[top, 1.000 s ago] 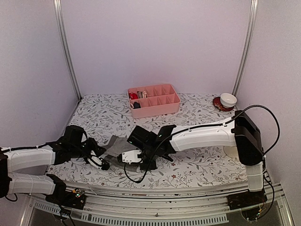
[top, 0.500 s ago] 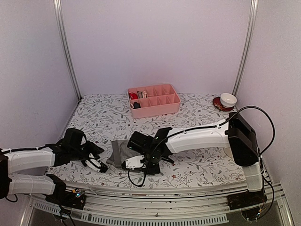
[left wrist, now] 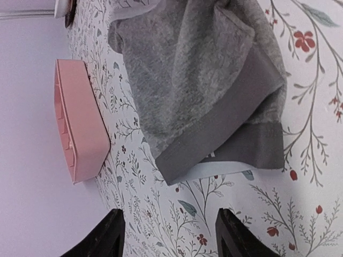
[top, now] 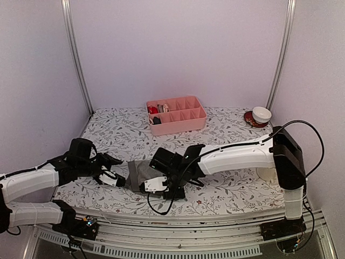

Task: Roll the underwear
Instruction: Fold the underwear at the center of the board.

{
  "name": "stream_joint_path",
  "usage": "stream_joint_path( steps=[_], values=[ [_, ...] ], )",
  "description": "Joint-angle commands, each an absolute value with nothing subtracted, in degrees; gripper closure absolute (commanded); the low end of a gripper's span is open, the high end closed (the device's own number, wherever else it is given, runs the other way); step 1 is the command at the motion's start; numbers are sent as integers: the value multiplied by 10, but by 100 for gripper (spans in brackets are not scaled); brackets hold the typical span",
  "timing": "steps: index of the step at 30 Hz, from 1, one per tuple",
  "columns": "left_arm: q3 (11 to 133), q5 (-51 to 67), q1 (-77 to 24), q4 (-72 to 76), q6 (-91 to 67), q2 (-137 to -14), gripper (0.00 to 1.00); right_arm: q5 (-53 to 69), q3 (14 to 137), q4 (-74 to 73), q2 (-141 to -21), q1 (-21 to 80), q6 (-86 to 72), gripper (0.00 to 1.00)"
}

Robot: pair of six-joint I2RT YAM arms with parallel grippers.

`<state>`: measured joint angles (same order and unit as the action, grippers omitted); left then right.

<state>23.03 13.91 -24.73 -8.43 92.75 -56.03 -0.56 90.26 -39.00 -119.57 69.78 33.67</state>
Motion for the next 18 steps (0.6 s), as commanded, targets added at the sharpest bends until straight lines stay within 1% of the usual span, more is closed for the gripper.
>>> stream_joint_path(
  steps=[1, 3, 6, 8, 11, 15, 18],
  values=[
    [265, 206, -230, -74, 781, -584, 39, -2, 849, -274, -1125, 707, 338, 57],
    [278, 223, -219, -92, 754, -599, 40, -19, 845, -234, -1124, 708, 346, 57],
    [255, 229, -213, -82, 745, -598, 41, -18, 857, -191, -1144, 712, 363, 61],
    [209, 222, -213, -35, 745, -584, 41, -18, 872, -176, -1167, 714, 379, 61],
    [151, 214, -213, 54, 738, -568, 38, -20, 907, -176, -1212, 715, 401, 62],
    [123, 208, -213, 108, 718, -576, 37, -16, 948, -171, -1263, 715, 419, 62],
    [116, 199, -213, 150, 704, -597, 39, -13, 983, -172, -1294, 716, 425, 63]
  ],
)
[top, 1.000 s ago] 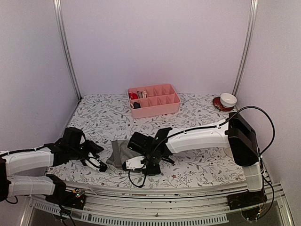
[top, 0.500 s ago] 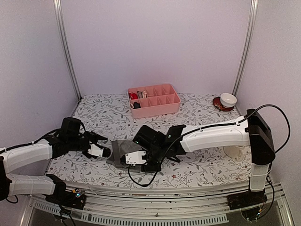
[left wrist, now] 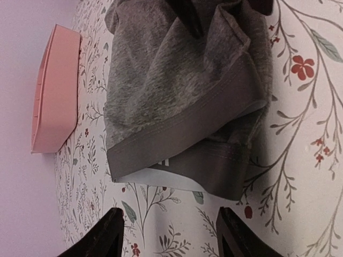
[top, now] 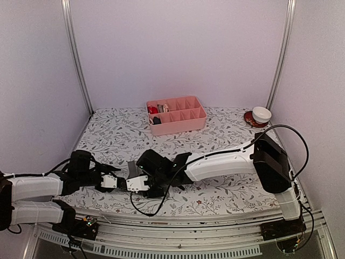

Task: Roll the underwear
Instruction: Fold the underwear at the center of the board, then adjust the underwear at the center of the board.

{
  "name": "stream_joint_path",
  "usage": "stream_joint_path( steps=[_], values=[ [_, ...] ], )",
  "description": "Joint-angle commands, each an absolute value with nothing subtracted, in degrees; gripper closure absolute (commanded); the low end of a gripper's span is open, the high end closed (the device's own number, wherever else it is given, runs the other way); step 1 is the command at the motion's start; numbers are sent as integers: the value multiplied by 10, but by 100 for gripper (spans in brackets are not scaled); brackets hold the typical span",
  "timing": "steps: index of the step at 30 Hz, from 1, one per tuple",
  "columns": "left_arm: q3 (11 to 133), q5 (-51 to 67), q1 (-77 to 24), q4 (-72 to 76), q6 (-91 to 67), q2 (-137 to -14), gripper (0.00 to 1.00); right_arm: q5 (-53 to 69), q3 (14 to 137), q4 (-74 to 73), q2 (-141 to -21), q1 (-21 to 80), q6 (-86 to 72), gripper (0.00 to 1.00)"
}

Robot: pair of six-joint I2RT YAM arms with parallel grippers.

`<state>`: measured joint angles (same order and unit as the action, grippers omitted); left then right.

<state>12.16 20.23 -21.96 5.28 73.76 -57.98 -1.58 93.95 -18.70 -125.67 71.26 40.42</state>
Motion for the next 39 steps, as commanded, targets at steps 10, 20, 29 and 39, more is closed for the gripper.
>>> stream_joint_path(
  steps=[10, 20, 29, 39],
  values=[
    [74, 225, -195, 186, 773, -622, 61, -1, 1017, -182, -1336, 717, 427, 64],
    [95, 295, -180, 61, 873, -598, 67, -23, 1018, -167, -1359, 714, 408, 75],
    [93, 281, -181, 63, 889, -597, 66, -21, 1015, -163, -1363, 708, 394, 75],
    [110, 298, -182, 61, 902, -628, 67, -33, 1015, -158, -1359, 701, 375, 98]
  ],
)
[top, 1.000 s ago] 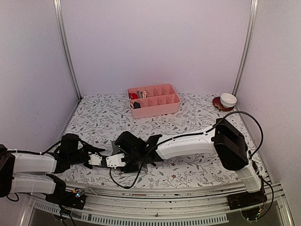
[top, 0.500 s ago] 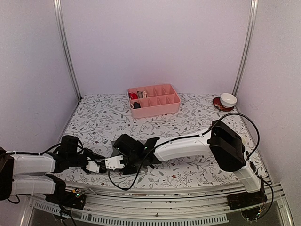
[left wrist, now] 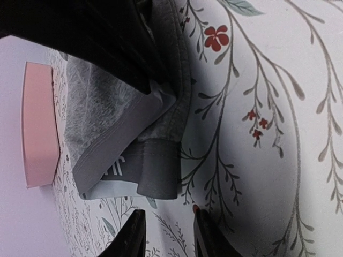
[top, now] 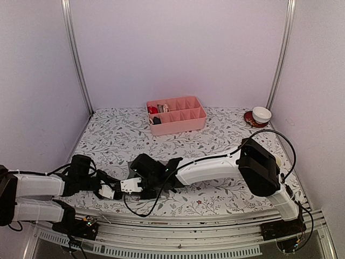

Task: Roll the underwear
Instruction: Adjust the underwear at the center of the board.

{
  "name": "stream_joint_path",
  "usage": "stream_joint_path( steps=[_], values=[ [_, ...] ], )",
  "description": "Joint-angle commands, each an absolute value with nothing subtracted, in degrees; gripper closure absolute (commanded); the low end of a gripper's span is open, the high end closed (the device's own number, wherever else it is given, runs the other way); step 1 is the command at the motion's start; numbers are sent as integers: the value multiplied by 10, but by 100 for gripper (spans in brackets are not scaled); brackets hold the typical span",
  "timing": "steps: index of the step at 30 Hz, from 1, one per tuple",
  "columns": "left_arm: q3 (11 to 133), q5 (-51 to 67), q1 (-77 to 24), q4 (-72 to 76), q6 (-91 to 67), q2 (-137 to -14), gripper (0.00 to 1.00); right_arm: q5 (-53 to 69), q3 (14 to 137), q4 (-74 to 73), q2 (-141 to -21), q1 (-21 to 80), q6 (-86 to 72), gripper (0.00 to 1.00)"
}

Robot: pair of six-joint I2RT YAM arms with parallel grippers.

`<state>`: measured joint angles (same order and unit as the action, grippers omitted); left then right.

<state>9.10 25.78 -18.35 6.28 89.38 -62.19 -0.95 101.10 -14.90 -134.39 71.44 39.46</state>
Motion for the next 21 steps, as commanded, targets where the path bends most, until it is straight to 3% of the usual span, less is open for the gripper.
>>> stream_joint_path(
  steps=[1, 16, 21],
  values=[
    [111, 298, -183, 59, 907, -628, 67, -33, 1010, -153, -1354, 700, 371, 98],
    [127, 264, -243, 66, 921, -659, 65, 61, 961, -95, -1265, 657, 282, 98],
    [125, 218, -275, 142, 888, -698, 67, 80, 964, -85, -1257, 645, 259, 98]
  ],
)
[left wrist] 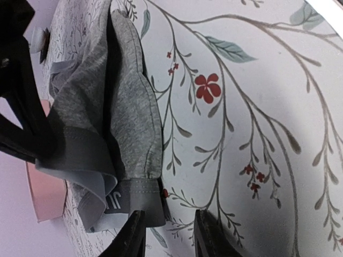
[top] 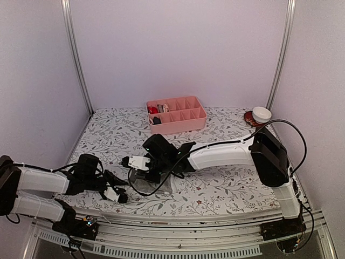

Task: Roll the underwear
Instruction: Adjust the underwear at the center of the board.

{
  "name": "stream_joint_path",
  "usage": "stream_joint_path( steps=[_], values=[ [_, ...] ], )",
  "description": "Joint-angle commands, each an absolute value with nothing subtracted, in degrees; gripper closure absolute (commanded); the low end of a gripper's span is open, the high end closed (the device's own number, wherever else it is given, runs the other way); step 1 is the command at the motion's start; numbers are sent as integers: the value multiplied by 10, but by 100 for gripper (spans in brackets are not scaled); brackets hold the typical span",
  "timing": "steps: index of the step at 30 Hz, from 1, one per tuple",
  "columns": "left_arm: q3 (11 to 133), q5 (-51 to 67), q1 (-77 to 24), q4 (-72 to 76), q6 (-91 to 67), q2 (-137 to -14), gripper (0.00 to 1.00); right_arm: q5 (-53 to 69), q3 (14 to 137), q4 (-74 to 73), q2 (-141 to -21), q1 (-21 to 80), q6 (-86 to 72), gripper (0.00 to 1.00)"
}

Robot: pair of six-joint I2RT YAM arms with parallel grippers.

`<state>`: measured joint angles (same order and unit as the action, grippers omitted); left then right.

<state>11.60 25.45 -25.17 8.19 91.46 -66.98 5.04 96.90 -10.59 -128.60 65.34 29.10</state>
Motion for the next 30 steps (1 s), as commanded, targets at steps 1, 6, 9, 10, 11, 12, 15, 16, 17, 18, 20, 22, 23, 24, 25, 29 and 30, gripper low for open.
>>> stream_joint_path(
  steps=[1, 6, 9, 10, 11, 12, 15, 16, 17, 18, 20, 22, 23, 24, 25, 29, 30],
  values=[
    [128, 206, -278, 149, 882, -707, 69, 86, 964, -84, -1257, 642, 256, 98],
    [151, 172, -289, 143, 859, -734, 75, 95, 972, -85, -1262, 641, 245, 98],
    [138, 165, -293, 169, 852, -724, 72, 92, 979, -93, -1267, 641, 242, 98],
    [133, 166, -293, 174, 853, -717, 69, 90, 981, -94, -1268, 641, 241, 98],
    [128, 169, -294, 177, 853, -709, 66, 88, 983, -95, -1270, 640, 239, 98],
    [123, 172, -294, 176, 854, -700, 65, 88, 986, -96, -1272, 641, 236, 98],
    [110, 182, -294, 175, 859, -674, 63, 89, 994, -94, -1277, 641, 228, 98],
    [106, 184, -293, 175, 859, -667, 63, 87, 999, -94, -1281, 640, 224, 98],
    [103, 183, -293, 175, 858, -663, 61, 83, 1004, -96, -1284, 640, 220, 98],
    [103, 180, -293, 178, 858, -663, 61, 82, 1008, -97, -1287, 640, 215, 98],
    [103, 169, -293, 182, 863, -672, 60, 79, 1014, -97, -1291, 639, 210, 98],
    [108, 160, -293, 184, 868, -693, 60, 82, 1019, -97, -1293, 638, 206, 98],
    [114, 158, -293, 185, 871, -705, 60, 81, 1021, -97, -1294, 638, 205, 98],
    [121, 153, -293, 182, 866, -714, 60, 81, 1024, -98, -1295, 638, 204, 98],
    [131, 152, -293, 172, 864, -722, 62, 82, 1025, -98, -1297, 638, 204, 98],
    [146, 154, -294, 149, 866, -732, 72, 85, 1032, -103, -1302, 638, 203, 98],
    [146, 155, -295, 149, 868, -731, 74, 86, 1033, -104, -1303, 638, 204, 98]
  ],
)
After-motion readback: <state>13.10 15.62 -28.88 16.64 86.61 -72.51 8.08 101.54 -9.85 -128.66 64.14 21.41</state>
